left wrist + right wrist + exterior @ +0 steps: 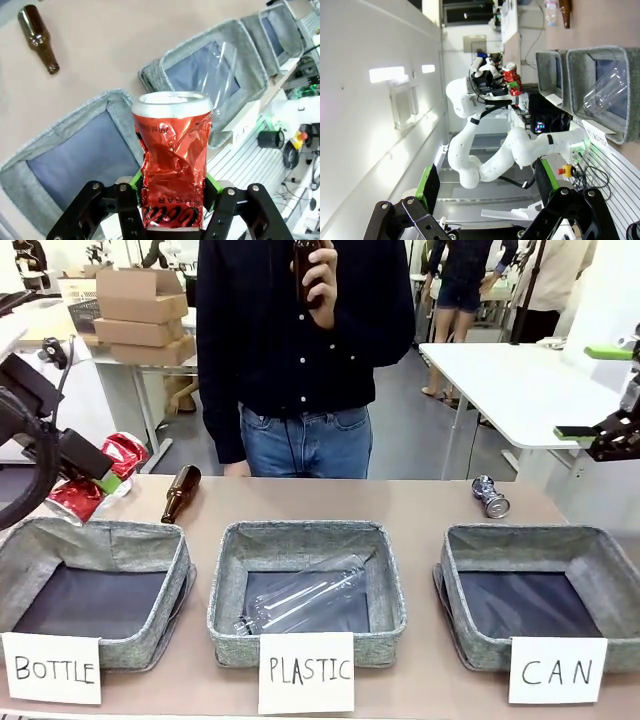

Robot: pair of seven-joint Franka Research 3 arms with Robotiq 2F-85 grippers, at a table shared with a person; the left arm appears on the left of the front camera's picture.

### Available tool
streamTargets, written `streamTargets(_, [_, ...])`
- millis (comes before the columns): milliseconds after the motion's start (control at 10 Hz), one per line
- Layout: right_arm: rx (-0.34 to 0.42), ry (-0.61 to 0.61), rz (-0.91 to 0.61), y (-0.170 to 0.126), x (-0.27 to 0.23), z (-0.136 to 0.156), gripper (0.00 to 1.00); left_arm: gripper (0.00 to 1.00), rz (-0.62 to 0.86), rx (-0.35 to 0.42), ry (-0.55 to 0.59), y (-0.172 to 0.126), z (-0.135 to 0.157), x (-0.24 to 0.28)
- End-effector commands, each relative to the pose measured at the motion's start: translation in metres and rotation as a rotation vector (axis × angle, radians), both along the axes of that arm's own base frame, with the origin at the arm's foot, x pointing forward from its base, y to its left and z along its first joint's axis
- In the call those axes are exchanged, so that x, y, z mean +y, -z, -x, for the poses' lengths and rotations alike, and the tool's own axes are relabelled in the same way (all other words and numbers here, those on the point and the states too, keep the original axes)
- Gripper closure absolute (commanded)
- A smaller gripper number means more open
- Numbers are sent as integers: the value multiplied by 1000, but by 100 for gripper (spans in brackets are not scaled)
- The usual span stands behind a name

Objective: Sort the can waste into the basket.
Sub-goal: Pick up the can waste from the table and place it in the right Fabric basket.

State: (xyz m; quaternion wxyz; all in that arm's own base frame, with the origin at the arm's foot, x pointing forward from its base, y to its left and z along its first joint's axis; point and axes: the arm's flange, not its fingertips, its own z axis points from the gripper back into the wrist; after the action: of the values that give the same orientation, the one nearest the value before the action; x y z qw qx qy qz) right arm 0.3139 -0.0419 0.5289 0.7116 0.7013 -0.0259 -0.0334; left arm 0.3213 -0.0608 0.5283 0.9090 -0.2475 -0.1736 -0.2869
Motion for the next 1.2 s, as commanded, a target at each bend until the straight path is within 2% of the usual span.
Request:
streamTargets(0, [0,0,0,0,0,0,0,64,155,-33,182,11,2,-25])
streamTargets(100, [-64,2,97,-5,0,8,0,64,171,-123,313,7,-8,-78])
streamTargets(200, [-98,29,188,-15,-14,23,0,64,217,-223,521,-9,-11,-148])
streamTargets(300, [-120,68,284,-22,-41,40,0,64,235,-250,682,-21,-4,-204])
streamTargets(500, [-63,210,495,-25,-106,86,0,64,226,-357,896,-33,21,-307])
streamTargets(600, [-41,277,558,-21,-133,113,0,64,242,-380,971,-34,26,-355])
streamTargets(700, [-32,323,605,-10,-153,142,0,64,257,-443,1028,-33,29,-413])
streamTargets(900, [-37,184,727,22,-162,177,0,64,281,-502,1097,-19,36,-490])
streamTargets(1000, [-28,94,759,37,-165,192,0,64,257,-540,1085,1,35,-521])
streamTargets(1100, [-69,67,711,44,-172,204,0,64,220,-513,1082,21,33,-540])
